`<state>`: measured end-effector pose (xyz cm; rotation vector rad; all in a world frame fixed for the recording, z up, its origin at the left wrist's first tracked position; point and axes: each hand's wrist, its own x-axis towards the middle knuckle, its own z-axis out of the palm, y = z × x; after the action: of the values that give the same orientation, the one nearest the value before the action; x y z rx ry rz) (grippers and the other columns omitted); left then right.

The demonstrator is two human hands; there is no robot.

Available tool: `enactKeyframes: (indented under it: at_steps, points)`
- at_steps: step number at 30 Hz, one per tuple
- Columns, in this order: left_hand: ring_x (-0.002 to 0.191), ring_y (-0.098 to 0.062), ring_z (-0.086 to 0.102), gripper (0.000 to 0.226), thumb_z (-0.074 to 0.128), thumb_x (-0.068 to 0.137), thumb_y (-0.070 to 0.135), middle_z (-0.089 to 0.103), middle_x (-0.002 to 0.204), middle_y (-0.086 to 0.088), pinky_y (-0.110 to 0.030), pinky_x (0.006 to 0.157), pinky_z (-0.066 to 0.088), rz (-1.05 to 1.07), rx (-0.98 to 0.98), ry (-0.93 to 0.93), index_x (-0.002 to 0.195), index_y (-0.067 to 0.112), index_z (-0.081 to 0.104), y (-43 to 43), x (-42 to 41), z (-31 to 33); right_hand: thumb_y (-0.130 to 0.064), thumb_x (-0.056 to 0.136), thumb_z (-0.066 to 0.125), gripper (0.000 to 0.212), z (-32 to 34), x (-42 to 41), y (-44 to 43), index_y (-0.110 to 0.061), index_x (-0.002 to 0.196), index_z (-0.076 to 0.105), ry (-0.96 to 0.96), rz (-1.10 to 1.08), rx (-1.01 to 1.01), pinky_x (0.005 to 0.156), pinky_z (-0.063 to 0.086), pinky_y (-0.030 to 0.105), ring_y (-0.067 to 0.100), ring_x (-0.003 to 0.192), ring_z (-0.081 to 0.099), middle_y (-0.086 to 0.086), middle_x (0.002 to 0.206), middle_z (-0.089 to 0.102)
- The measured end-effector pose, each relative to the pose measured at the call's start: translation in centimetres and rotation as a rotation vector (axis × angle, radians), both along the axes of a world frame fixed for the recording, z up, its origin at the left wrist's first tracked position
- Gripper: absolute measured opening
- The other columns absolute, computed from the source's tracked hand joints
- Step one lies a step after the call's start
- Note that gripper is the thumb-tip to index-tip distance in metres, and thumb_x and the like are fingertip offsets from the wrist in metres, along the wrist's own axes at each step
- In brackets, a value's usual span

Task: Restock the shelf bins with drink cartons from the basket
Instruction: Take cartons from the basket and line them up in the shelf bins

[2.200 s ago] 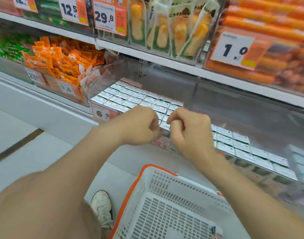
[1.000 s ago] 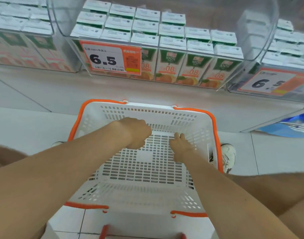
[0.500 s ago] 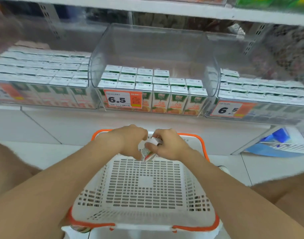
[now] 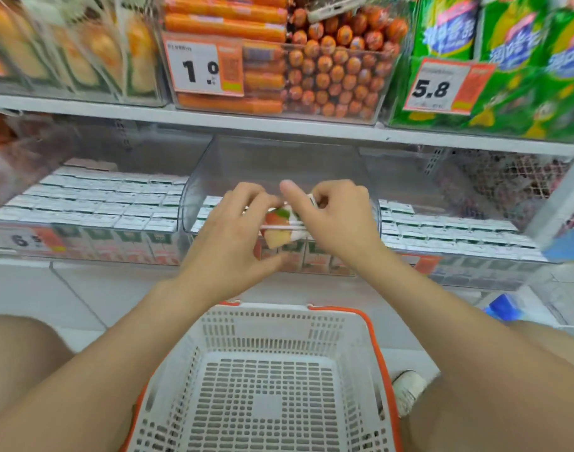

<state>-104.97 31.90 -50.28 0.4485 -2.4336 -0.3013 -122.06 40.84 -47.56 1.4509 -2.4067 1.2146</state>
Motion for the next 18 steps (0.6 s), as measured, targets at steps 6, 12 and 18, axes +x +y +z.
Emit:
enactKeyframes:
  at_steps: [6, 12, 18]
  points:
    - [0.105, -0.029, 0.054, 0.062, 0.085, 0.08, 0.033, 0.06, 0.119, -0.002, -0.049, 0.086, 0.049, 0.107, -0.154, 0.068, 0.133, 0.015, 0.058, -0.8, -3.0, 1.6, -0.06, 0.092, 0.068, 0.055, 3.3, -2.2, -0.9, -0.006, 0.09, 0.067, -0.622, 0.079, 0.12, 0.045, 0.05, 0.03, 0.028, 0.057, 0.075, 0.012, 0.071, 0.074]
    - [0.102, -0.024, 0.055, 0.035, 0.074, 0.09, 0.042, 0.065, 0.108, 0.006, -0.047, 0.085, 0.048, 0.078, 0.061, -0.081, 0.116, 0.025, 0.056, -1.8, -4.8, 0.3, -0.03, 0.098, 0.068, 0.028, 3.2, -4.3, 0.1, -0.005, 0.108, 0.075, -0.799, 0.213, 0.239, 0.065, 0.057, 0.034, 0.023, 0.068, 0.072, 0.018, 0.093, 0.079]
    - [0.105, -0.007, 0.054, 0.016, 0.063, 0.102, 0.042, 0.071, 0.094, 0.01, -0.031, 0.084, 0.043, -0.042, 0.37, -0.111, 0.11, 0.034, 0.075, -2.5, -5.4, 0.3, -0.031, 0.094, 0.075, 0.018, 3.2, -5.6, 2.0, -0.029, 0.112, 0.072, -0.379, 0.305, 0.296, 0.061, 0.055, 0.024, 0.01, 0.079, 0.075, -0.005, 0.093, 0.078]
